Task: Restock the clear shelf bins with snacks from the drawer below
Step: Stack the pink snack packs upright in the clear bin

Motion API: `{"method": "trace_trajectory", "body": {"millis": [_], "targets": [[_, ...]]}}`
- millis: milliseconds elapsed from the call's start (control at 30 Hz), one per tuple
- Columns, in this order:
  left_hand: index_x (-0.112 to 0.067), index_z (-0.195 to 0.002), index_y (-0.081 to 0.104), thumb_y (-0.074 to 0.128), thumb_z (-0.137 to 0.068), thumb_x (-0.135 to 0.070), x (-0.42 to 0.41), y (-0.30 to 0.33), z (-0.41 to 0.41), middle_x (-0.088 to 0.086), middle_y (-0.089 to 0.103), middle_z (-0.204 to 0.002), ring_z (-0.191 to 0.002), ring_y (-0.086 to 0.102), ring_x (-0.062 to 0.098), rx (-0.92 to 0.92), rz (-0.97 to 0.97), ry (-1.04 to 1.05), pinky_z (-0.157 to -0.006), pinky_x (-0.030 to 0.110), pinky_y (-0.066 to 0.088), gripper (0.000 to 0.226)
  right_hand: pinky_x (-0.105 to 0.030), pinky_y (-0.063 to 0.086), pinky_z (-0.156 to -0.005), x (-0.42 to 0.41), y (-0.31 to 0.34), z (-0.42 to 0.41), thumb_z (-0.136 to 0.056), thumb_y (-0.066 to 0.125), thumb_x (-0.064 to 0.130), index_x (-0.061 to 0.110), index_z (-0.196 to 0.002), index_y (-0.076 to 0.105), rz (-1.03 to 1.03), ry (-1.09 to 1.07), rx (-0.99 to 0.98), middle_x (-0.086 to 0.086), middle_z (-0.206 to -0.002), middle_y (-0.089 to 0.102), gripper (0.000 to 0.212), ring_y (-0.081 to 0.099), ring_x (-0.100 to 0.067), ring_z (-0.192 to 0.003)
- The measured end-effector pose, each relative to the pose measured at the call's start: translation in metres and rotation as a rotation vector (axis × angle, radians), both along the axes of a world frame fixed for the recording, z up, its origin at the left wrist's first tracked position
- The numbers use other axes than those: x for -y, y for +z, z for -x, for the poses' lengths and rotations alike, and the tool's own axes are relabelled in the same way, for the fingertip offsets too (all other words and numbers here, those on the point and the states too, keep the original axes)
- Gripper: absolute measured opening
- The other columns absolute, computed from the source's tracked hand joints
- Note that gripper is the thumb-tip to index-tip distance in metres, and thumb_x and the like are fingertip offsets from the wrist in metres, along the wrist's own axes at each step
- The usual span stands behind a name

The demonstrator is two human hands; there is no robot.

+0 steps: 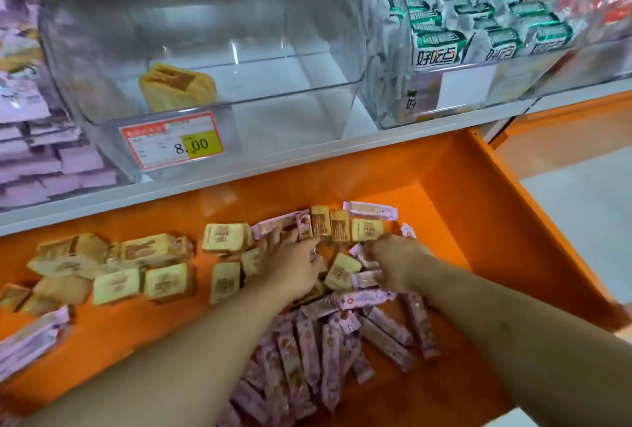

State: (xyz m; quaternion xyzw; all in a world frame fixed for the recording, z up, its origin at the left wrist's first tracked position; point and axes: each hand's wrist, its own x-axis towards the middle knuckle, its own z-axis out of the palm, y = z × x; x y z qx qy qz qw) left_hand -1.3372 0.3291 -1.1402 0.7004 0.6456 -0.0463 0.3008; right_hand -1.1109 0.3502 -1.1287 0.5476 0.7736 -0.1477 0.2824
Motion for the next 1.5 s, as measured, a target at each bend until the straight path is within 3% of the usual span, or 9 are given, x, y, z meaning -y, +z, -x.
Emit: {"method": "trace_trajectory", "body": {"millis": [233,433,600,667,833,1033,1200,1433,1500], "targets": [[-0.030,-0.115,0.074,0.069,-0.094,-0.026,0.004,0.004,0.008,-0.009,0.066,-0.133,-0.132,0.053,0.019,0.132,-0.300,0.104,-0.110,0.035,0.038,0.022,-0.031,0.049,-0.067,0.001,0.022,0.007,-0.090,0.061,0.023,0.027,-0.109,0.062,-0.020,-0.123,-0.103,0.001,-0.103,0.067,0.020,0.066,-0.023,-0.094],[-0.031,-0.090,0.074,0.073,-0.092,-0.009,0.025,0.050,0.025,-0.012,0.065,-0.125,-0.120,0.057,0.009,0.337,-0.365,0.247,-0.096,0.022,0.040,0.022,-0.032,0.037,-0.056,0.012,0.064,0.021,-0.101,0.059,0.015,0.017,-0.118,0.062,0.113,-0.594,-0.748,-0.004,-0.083,0.063,0.018,0.052,-0.015,-0.058],[-0.036,-0.082,0.072,0.077,-0.087,-0.007,0.054,0.119,0.056,-0.025,0.065,-0.104,-0.103,0.059,-0.008,0.512,-0.435,0.282,-0.083,0.001,0.036,0.030,-0.047,0.044,-0.111,0.036,0.117,0.064,-0.085,0.079,0.028,0.020,-0.121,0.070,0.305,-1.075,-1.312,-0.006,-0.136,0.067,0.038,0.063,-0.022,-0.122],[-0.037,-0.083,0.074,0.081,-0.086,-0.013,0.069,0.156,0.071,-0.025,0.069,-0.101,-0.099,0.059,-0.011,0.550,-0.473,0.291,-0.079,0.003,0.038,0.024,-0.054,0.035,-0.117,0.044,0.151,0.080,-0.070,0.088,0.031,0.014,-0.123,0.071,0.410,-0.994,-1.406,-0.013,-0.138,0.067,0.058,0.060,-0.028,-0.128],[-0.044,-0.102,0.072,0.083,-0.085,-0.017,0.107,0.247,0.112,-0.026,0.071,-0.102,-0.096,0.064,-0.008,0.709,-0.542,0.355,-0.076,0.009,0.044,0.034,-0.041,0.062,-0.078,0.065,0.259,0.117,-0.089,0.066,0.001,-0.002,-0.127,0.069,0.518,-0.697,-1.561,-0.031,-0.120,0.066,0.038,0.064,-0.032,-0.097],[-0.047,-0.114,0.063,0.083,-0.086,-0.019,0.140,0.333,0.167,-0.040,0.060,-0.108,-0.098,0.062,-0.010,0.860,-0.633,0.431,-0.073,0.008,0.048,0.045,-0.049,0.050,-0.098,0.087,0.327,0.186,-0.084,0.072,0.018,0.025,-0.132,0.067,0.278,-0.575,-1.632,-0.020,-0.117,0.075,0.048,0.069,-0.039,-0.104],[-0.045,-0.102,0.071,0.089,-0.080,-0.024,0.149,0.338,0.212,-0.032,0.069,-0.110,-0.102,0.063,-0.009,0.934,-0.674,0.560,-0.085,0.016,0.048,0.035,-0.022,0.048,-0.069,0.097,0.346,0.253,-0.097,0.072,0.017,0.032,-0.133,0.060,0.042,-0.476,-1.666,-0.003,-0.087,0.069,0.040,0.065,-0.009,-0.076],[-0.040,-0.102,0.076,0.088,-0.080,-0.033,0.121,0.328,0.254,-0.026,0.073,-0.107,-0.099,0.068,-0.003,0.899,-0.606,0.614,-0.080,0.022,0.057,0.026,-0.032,0.055,-0.088,0.083,0.335,0.310,-0.089,0.077,0.037,0.039,-0.115,0.070,-0.173,-0.404,-1.541,0.009,-0.103,0.071,0.027,0.066,-0.013,-0.101],[-0.037,-0.101,0.078,0.088,-0.080,-0.028,0.112,0.324,0.264,-0.028,0.074,-0.103,-0.099,0.066,-0.010,0.905,-0.615,0.648,-0.079,0.017,0.055,0.025,-0.020,0.052,-0.074,0.076,0.334,0.312,-0.090,0.080,0.022,0.039,-0.123,0.067,-0.032,-0.384,-1.519,0.004,-0.086,0.072,0.039,0.066,-0.010,-0.083]]}}
